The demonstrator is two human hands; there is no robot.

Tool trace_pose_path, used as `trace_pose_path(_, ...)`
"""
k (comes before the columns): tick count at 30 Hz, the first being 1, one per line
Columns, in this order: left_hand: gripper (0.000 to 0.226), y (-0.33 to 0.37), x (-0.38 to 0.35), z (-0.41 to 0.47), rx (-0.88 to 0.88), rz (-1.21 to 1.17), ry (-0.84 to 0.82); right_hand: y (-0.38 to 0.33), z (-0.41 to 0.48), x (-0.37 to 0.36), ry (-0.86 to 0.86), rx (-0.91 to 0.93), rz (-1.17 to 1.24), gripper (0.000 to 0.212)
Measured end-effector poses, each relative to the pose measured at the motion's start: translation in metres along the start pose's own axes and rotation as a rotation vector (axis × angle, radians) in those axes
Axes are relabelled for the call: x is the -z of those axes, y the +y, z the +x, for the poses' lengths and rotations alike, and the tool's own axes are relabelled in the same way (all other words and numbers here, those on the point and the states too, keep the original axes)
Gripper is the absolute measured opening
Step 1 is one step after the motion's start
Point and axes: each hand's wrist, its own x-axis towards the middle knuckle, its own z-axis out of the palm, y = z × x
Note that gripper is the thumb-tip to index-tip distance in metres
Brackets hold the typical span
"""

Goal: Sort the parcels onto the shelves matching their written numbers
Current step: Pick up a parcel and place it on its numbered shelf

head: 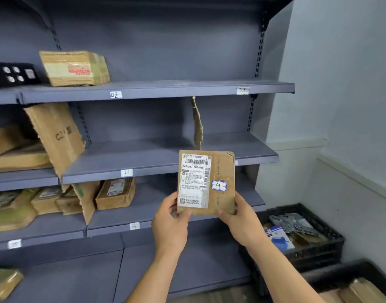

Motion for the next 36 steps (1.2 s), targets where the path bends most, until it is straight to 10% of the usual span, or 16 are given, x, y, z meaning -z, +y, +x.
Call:
trace_pose_path(18, 0.05, -0.025, 0.197, 0.11, -0.03, 0.004, 0.164, -0.102, 0.054, -0.206, -0.177, 0.089, 0.055, 0.036)
trace_pose_path(36, 0.041, -0.031, 0.238, 0.24, -0.032, 0.056, 0.272, -0.154, 0.176, -0.285, -0.208, 0.158, -0.01, 0.029)
